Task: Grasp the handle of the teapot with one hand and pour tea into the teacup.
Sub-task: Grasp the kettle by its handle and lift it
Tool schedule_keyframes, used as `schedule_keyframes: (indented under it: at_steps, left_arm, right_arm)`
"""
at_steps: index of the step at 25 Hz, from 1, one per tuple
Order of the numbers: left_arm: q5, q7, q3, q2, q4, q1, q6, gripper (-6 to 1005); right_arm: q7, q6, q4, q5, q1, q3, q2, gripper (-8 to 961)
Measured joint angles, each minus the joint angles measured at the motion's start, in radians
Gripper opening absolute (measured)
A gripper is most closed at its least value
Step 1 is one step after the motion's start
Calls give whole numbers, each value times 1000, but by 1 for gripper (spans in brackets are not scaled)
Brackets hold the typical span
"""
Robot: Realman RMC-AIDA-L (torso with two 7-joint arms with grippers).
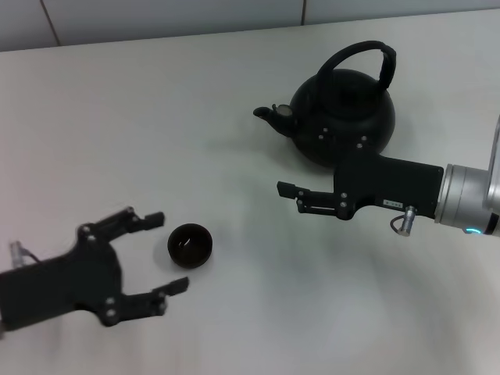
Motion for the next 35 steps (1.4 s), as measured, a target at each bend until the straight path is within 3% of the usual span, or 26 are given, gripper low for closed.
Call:
schedule_keyframes:
  at_steps: [4,11,26,35]
  left_arm:
    - [152,-122,-150,17,92,-14,114,867]
    - [430,-267,-313,9,209,-42,152,864]
    - [526,-290,-330,-16,233,-56,167,863]
    - [552,-336,-332,-18,233,-61,174,863]
  right_arm:
    - [0,9,7,15,-4,9,1,772]
    - [-18,11,22,59,-29,22,3,771]
    - [-72,-19,67,129,-69,72,4,772]
    - [-396,-113,286,510,-98,72,6,771]
